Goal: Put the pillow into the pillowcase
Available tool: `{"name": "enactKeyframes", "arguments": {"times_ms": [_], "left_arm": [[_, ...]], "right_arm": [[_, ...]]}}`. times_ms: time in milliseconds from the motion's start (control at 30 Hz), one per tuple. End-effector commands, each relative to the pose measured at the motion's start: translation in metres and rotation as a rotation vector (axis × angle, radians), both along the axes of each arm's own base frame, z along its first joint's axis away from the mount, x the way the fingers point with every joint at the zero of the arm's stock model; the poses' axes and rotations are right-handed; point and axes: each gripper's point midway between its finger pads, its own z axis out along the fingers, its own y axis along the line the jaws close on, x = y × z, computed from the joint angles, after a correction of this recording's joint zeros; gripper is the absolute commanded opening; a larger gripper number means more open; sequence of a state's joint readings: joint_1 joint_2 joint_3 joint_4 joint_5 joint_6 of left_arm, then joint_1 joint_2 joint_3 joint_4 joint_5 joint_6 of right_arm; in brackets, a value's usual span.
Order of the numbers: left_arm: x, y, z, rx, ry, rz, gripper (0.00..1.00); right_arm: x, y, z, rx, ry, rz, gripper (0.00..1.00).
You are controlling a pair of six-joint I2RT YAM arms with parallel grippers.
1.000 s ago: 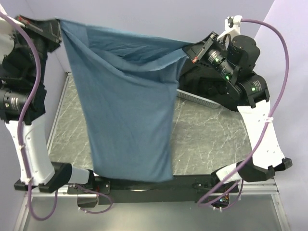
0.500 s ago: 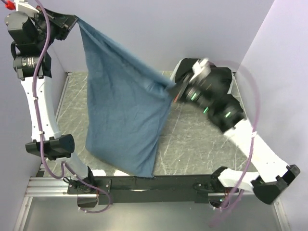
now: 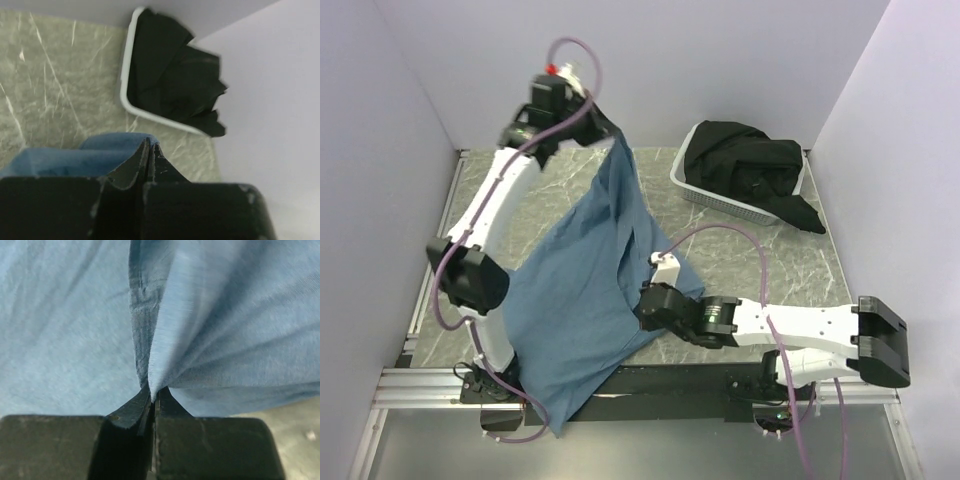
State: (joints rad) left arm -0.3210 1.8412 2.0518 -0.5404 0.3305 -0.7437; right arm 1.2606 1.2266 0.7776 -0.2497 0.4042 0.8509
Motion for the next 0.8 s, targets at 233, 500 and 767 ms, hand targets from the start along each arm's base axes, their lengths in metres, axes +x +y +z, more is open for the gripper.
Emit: {"name": "enactKeyframes", "arguments": {"times_ms": [233,500,767], "left_arm": [[-0.051,-0.063,-0.039,0.074,-0.047,-0.062,0.03],[-0.062,-0.064,-0.035,0.078,-0.038,-0.037,0.37],[-0.126,0.032,-0.057,0.007,0.099,0.350,0.73]], "right_arm": [[0.028,-0.168,0.037,0.115,-0.057,-0.516,0.00],[0.071,-0.255,0.107,0.055,-0.250,-0.779,0.05],[0.121,-0.237,0.051,-0.034,-0.069,-0.653,0.00]]}}
